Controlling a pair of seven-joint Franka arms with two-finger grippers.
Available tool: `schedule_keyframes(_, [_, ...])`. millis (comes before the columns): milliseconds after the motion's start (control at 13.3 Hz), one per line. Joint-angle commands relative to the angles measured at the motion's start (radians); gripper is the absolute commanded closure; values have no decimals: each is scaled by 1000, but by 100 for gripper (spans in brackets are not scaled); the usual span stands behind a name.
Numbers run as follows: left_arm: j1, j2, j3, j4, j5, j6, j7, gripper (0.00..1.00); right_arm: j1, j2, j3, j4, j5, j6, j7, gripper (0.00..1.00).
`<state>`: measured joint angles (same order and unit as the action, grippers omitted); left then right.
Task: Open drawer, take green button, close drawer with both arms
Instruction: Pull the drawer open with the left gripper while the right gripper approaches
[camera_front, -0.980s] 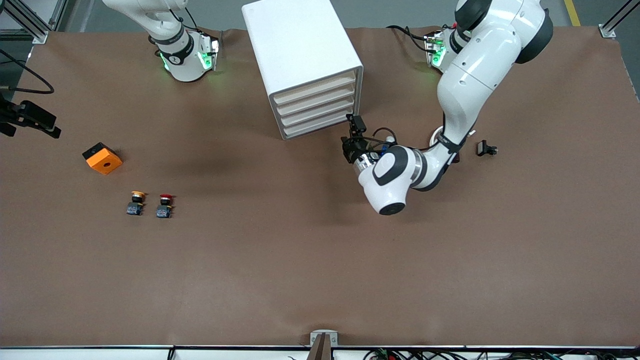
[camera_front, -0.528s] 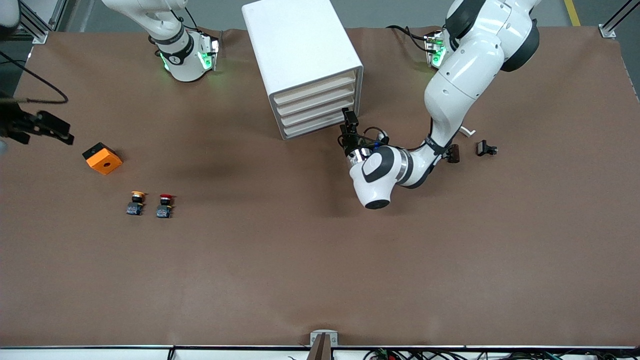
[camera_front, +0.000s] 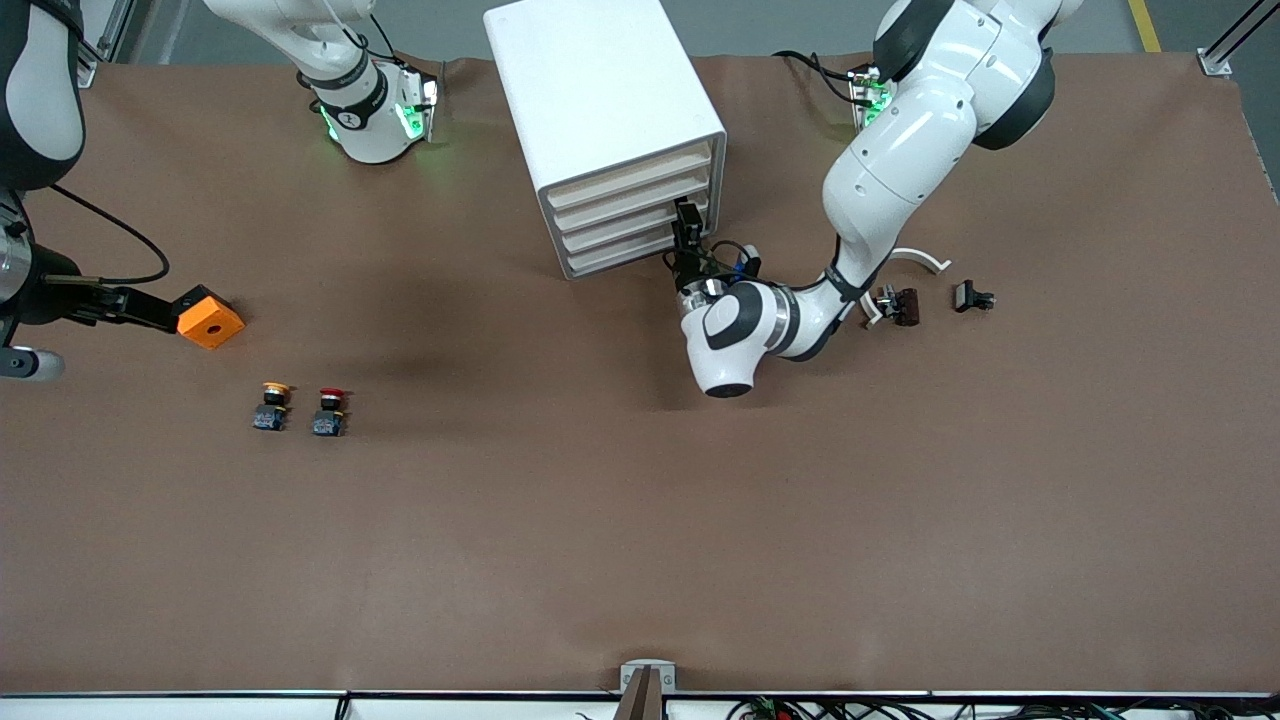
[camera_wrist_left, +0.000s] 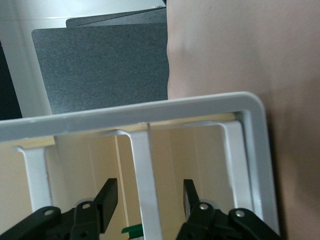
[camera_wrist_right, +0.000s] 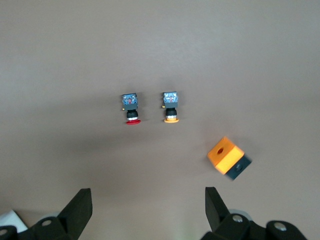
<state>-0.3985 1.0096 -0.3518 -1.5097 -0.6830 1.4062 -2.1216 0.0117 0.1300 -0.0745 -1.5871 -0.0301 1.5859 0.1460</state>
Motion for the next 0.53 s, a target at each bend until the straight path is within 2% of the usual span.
schedule_keyframes(0, [-8,-2,-1,-7,-21,-13,-15,68,88,-6,4,13,-2,-34,221,0])
schedule_keyframes(75, [-8,-2,-1,-7,-21,-15,-15,76,121,-6,4,13,-1,-35,298,0])
schedule_keyframes(151, [-8,-2,-1,-4,-21,-13,-17,88,164,-7,5,10,2,-37,387,0])
schedule_keyframes(226, [-6,-2,2,-3,-23,-15,-18,96,206,-7,4,10,24,-44,470,0])
schedule_keyframes(452, [0,-2,8,-3,-44,-13,-17,98,296,-4,4,10,100,-21,703,0])
